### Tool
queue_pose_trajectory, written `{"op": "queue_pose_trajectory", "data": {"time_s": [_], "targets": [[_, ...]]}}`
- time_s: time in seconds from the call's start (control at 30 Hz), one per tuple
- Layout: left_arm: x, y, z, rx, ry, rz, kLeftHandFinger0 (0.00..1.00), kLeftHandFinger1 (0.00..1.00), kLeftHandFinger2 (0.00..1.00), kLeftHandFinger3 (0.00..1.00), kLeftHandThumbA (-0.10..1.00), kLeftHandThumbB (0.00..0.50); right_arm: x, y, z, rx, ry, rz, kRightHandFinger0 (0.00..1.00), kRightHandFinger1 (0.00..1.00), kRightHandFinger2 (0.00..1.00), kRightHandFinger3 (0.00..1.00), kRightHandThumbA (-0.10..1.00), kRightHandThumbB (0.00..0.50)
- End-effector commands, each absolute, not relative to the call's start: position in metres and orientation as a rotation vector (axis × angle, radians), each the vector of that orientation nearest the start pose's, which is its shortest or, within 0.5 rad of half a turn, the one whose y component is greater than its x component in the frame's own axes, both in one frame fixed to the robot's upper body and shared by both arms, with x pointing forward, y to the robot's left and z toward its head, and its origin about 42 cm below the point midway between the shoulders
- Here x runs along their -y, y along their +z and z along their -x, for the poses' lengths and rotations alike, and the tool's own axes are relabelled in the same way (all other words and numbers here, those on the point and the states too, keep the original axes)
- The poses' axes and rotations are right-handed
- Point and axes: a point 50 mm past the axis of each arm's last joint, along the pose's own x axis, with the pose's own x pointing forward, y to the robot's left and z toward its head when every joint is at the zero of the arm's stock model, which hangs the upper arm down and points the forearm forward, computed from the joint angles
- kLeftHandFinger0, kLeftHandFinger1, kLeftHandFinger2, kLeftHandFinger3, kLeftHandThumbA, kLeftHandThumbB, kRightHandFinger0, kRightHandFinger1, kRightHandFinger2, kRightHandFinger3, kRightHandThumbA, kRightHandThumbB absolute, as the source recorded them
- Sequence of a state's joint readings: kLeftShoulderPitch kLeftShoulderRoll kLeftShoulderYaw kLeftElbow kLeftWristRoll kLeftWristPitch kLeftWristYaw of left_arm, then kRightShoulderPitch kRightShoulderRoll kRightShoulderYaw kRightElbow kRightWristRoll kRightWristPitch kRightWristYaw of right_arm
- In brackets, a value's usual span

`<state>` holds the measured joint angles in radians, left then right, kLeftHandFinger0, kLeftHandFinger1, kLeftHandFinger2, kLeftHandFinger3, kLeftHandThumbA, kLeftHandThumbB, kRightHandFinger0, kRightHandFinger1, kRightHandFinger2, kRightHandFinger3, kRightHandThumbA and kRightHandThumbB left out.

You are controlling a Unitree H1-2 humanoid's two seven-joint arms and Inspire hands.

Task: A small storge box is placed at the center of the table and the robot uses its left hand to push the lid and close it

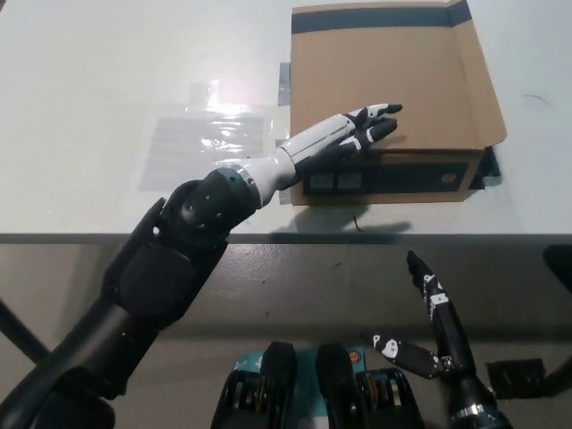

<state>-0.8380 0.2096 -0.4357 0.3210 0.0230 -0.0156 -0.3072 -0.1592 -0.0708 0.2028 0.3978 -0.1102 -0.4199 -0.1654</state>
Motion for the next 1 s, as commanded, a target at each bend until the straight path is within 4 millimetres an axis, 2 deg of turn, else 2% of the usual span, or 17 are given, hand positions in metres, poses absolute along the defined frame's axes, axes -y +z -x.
{"op": "queue_pose_trajectory", "data": {"time_s": [0.0, 0.03, 0.07, 0.1, 0.17, 0.27, 0.3, 0.47, 0.57, 0.67, 0.73, 0.83, 0.97], "targets": [[-0.097, 0.317, -0.442, 0.586, -0.789, -0.551, 1.0, 1.0, 1.0, 1.0, 1.0, 0.434, 0.176, 0.073, -0.323, 0.283, 0.122, 0.175, 1.0, 1.0, 1.0, 1.0, 1.0, 0.385], [-0.101, 0.318, -0.428, 0.62, -0.785, -0.497, 1.0, 1.0, 1.0, 1.0, 1.0, 0.426, 0.177, 0.074, -0.325, 0.285, 0.12, 0.171, 1.0, 1.0, 1.0, 1.0, 1.0, 0.389], [-0.103, 0.318, -0.424, 0.627, -0.781, -0.486, 1.0, 1.0, 1.0, 1.0, 1.0, 0.419, 0.178, 0.075, -0.326, 0.285, 0.12, 0.169, 1.0, 1.0, 1.0, 1.0, 1.0, 0.389], [-0.113, 0.315, -0.403, 0.657, -0.765, -0.454, 1.0, 1.0, 1.0, 1.0, 1.0, 0.417, 0.179, 0.075, -0.325, 0.281, 0.125, 0.145, 1.0, 1.0, 1.0, 1.0, 1.0, 0.395], [-0.121, 0.312, -0.388, 0.677, -0.747, -0.423, 1.0, 1.0, 1.0, 1.0, 1.0, 0.43, 0.18, 0.075, -0.326, 0.283, 0.125, 0.15, 1.0, 1.0, 1.0, 1.0, 1.0, 0.396], [-0.142, 0.3, -0.361, 0.715, -0.673, -0.399, 1.0, 1.0, 1.0, 1.0, 1.0, 0.411, 0.182, 0.078, -0.331, 0.287, 0.131, 0.15, 1.0, 1.0, 1.0, 1.0, 1.0, 0.398], [-0.154, 0.288, -0.351, 0.712, -0.63, -0.378, 1.0, 1.0, 1.0, 1.0, 1.0, 0.369, 0.181, 0.078, -0.332, 0.286, 0.136, 0.145, 1.0, 1.0, 1.0, 1.0, 1.0, 0.376], [-0.184, 0.245, -0.325, 0.636, -0.532, -0.313, 1.0, 1.0, 1.0, 1.0, 1.0, 0.349, 0.18, 0.071, -0.326, 0.269, 0.124, 0.165, 1.0, 1.0, 1.0, 1.0, 1.0, 0.368], [-0.197, 0.221, -0.319, 0.589, -0.462, -0.308, 1.0, 1.0, 1.0, 1.0, 1.0, 0.356, 0.18, 0.071, -0.327, 0.269, 0.121, 0.166, 1.0, 1.0, 1.0, 1.0, 1.0, 0.375], [-0.211, 0.196, -0.316, 0.54, -0.432, -0.323, 1.0, 1.0, 1.0, 1.0, 1.0, 0.34, 0.177, 0.07, -0.326, 0.266, 0.124, 0.169, 1.0, 1.0, 1.0, 1.0, 1.0, 0.371], [-0.216, 0.185, -0.315, 0.526, -0.418, -0.352, 1.0, 1.0, 1.0, 1.0, 1.0, 0.342, 0.178, 0.07, -0.326, 0.27, 0.118, 0.175, 1.0, 1.0, 1.0, 1.0, 1.0, 0.367], [-0.223, 0.171, -0.315, 0.486, -0.402, -0.375, 1.0, 1.0, 1.0, 1.0, 1.0, 0.381, 0.179, 0.072, -0.327, 0.272, 0.119, 0.17, 1.0, 1.0, 1.0, 1.0, 1.0, 0.345], [-0.235, 0.155, -0.316, 0.473, -0.379, -0.474, 1.0, 1.0, 1.0, 1.0, 1.0, 0.384, 0.177, 0.071, -0.328, 0.27, 0.116, 0.169, 1.0, 1.0, 1.0, 1.0, 1.0, 0.347]]}}
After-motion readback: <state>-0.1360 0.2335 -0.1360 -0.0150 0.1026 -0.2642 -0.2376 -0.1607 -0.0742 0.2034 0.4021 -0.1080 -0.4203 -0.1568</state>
